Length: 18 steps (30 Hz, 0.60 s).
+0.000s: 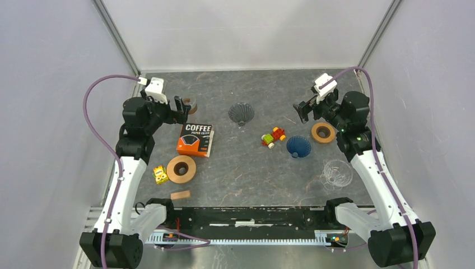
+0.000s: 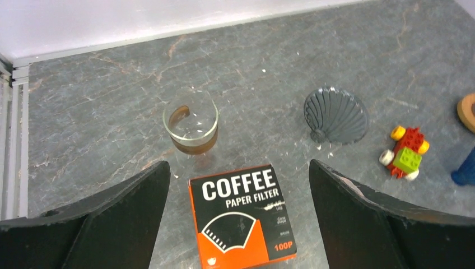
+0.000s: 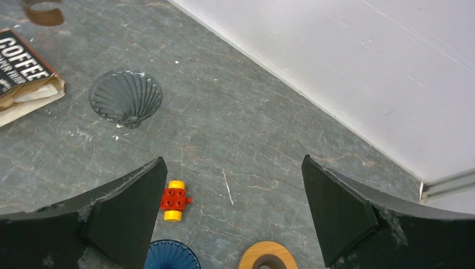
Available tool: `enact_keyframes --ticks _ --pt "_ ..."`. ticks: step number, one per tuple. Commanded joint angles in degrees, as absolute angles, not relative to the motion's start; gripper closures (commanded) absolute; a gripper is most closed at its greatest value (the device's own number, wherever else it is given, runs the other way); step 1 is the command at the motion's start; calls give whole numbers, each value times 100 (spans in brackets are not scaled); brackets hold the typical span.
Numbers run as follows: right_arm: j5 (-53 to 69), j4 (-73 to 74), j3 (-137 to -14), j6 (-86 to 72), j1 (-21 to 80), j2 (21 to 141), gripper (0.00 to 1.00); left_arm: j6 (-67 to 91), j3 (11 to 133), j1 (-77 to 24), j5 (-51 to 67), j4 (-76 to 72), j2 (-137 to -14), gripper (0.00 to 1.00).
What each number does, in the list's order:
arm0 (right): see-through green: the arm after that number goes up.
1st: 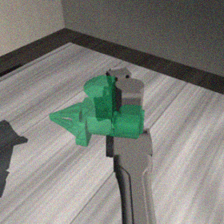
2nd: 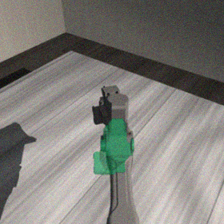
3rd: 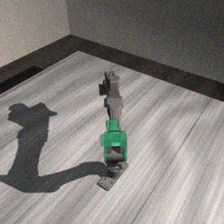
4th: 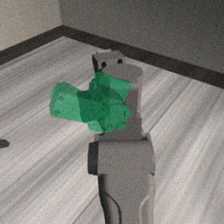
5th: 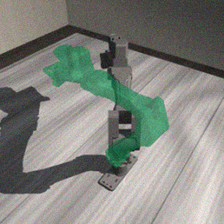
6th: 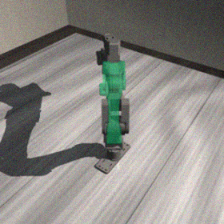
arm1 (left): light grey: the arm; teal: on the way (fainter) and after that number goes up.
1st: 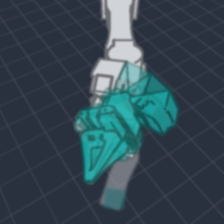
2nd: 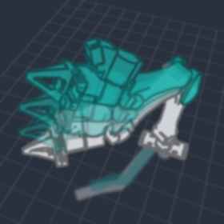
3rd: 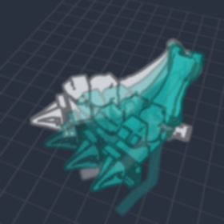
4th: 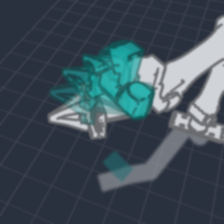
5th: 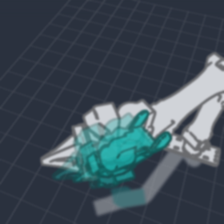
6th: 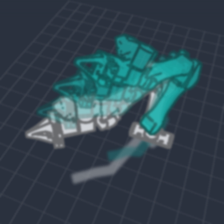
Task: Place the coffee filter in the dripper
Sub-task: Pick up the coffee server from the center of the board.
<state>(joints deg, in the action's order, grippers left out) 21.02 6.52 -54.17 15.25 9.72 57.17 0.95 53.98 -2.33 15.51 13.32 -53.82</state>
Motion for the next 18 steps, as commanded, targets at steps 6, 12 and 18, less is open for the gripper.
enact_keyframes --ticks 6,12,18 --pt "3648 1452 -4694 3244 1156 5679 2 -1233 5381 -369 2070 2211 -5183 0" --pt "3521 533 -3391 3042 1232 5165 2 -1797 5431 -684 2315 2777 -5332 1" --pt "2703 652 -3335 3165 1194 4938 2 -1596 5201 -801 3044 2808 -5400 2"
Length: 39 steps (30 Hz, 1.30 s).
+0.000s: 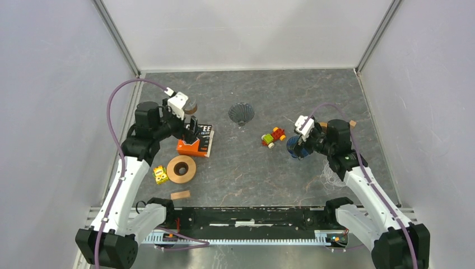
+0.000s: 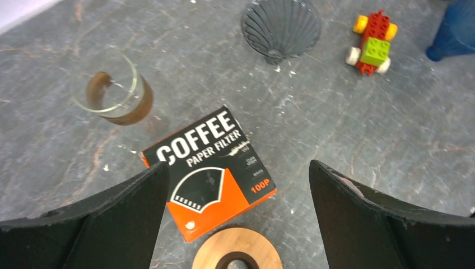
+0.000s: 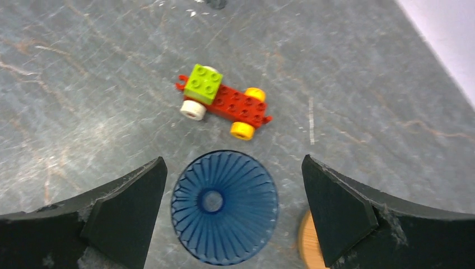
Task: Place the coffee filter in the dripper
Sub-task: Pick up the coffee server from the center of the board.
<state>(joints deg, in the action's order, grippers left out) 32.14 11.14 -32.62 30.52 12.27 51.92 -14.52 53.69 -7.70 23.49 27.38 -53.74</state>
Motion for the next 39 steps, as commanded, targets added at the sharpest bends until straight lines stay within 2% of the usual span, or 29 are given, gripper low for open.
enact_keyframes --ticks 1,5,8,12,19,21,25,27,33,39 --pt "2467 605 -3316 3117 1181 4931 2 -1526 5112 -800 3157 2728 -5385 1" --pt "1496 457 -3349 2800 1130 4969 1 -1518 4946 -800 3230 2663 -5353 1" --pt "1060 631 -3457 2671 1046 5163 10 -1513 4931 -801 3212 2663 -5351 1" --pt "1233 970 -3508 2654 987 5474 18 -1476 4901 -800 3308 2602 -5329 1" --pt "1616 891 -3383 2645 940 5512 18 -1309 4863 -918 3188 2284 -5467 1" --pt "1686 845 -3325 2652 932 5459 18 -1396 4999 -1199 2925 2274 -5691 2" --pt "1749 788 -3266 2672 899 5293 17 -1752 5305 -2156 1582 2195 -6330 0" --pt "1761 749 -3218 2685 864 5190 16 -1652 5507 -2312 1144 2079 -6663 1" --pt "1741 704 -3145 2733 688 5023 16 -1507 5726 -2378 1284 2080 -6953 6" --pt "1776 688 -3116 2760 598 4992 15 -1487 5740 -2320 76 2053 -6936 9"
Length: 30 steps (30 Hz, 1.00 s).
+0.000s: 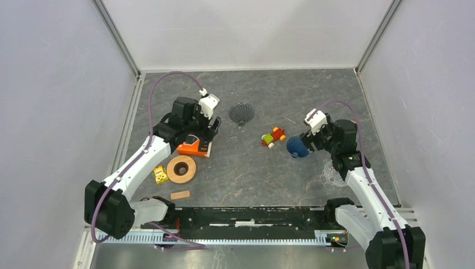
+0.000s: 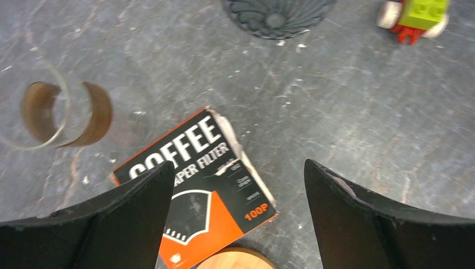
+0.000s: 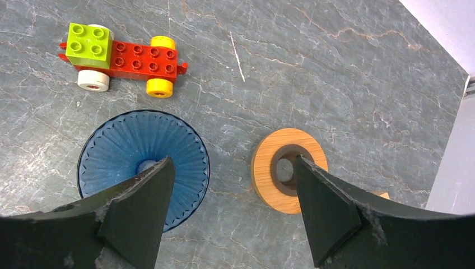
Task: Place the coffee filter in the dripper
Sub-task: Pick up the coffee server from the center of the board.
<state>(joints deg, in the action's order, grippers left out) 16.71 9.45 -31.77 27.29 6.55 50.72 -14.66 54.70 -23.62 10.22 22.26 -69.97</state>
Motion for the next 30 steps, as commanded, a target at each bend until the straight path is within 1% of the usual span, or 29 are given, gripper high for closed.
enact_keyframes --ticks 1,7,11,15,20,23,29,30 --pt "1797 688 -3116 2760 592 5000 15 -1483 5910 -2238 20 2185 -7044 11" --pt "1944 694 -3094 2751 546 5005 15 -1699 7323 -1599 88 3048 -8181 16" --pt "1995 695 -3081 2742 505 4970 14 -1934 8147 -1366 57 3470 -8898 26" --pt "2039 696 -3076 2749 468 4953 14 -2010 8843 -1208 134 3975 -9491 32" --pt "2043 725 -3085 2794 452 4961 14 -2111 9382 -1104 249 4439 -10066 34" --pt "2040 729 -3076 2812 440 4957 14 -2105 9628 -1047 354 4602 -10367 38" --pt "2048 731 -3076 2837 401 4956 14 -2122 9787 -1028 490 4729 -10791 49" --pt "2056 730 -3076 2837 401 4957 14 -2126 9799 -1028 497 4729 -10848 49"
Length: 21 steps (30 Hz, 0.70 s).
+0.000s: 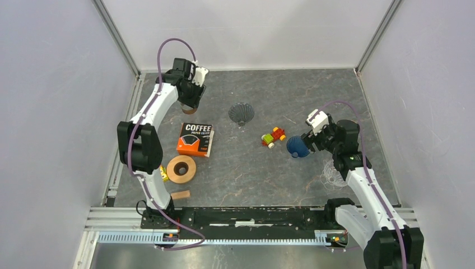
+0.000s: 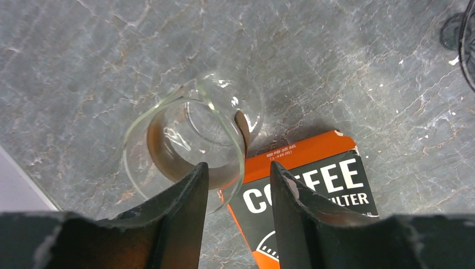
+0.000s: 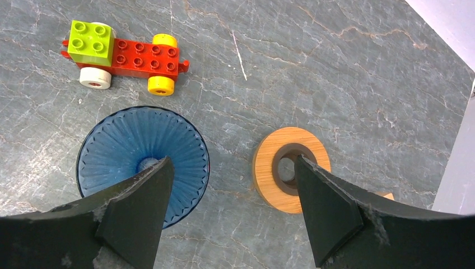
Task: Place the coffee filter in the dripper
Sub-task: Pick up the coffee server from the center of the board.
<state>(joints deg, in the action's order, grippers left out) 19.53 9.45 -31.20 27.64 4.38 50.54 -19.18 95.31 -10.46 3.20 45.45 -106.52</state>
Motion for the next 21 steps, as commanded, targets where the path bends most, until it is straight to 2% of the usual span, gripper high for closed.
enact_keyframes --ticks 1,4,10,13,17,21 --pt "2057 736 -3076 2839 392 4956 14 -2140 9816 -1028 482 4730 -10915 51" --pt "2097 740 -3079 2831 375 4937 14 -2179 9843 -1028 471 4729 -11017 57" --pt "2106 739 -3076 2830 334 4913 13 -2259 9908 -1028 655 4750 -10935 86" --pt "2114 741 -3076 2830 324 4910 13 -2292 10085 -1028 740 4892 -10803 97" --pt "2111 744 -3076 2821 308 4915 13 -2323 10300 -1044 1164 5159 -10312 98" --pt "2126 738 -3081 2821 288 4913 13 -2378 9931 -1313 1555 5308 -9540 98"
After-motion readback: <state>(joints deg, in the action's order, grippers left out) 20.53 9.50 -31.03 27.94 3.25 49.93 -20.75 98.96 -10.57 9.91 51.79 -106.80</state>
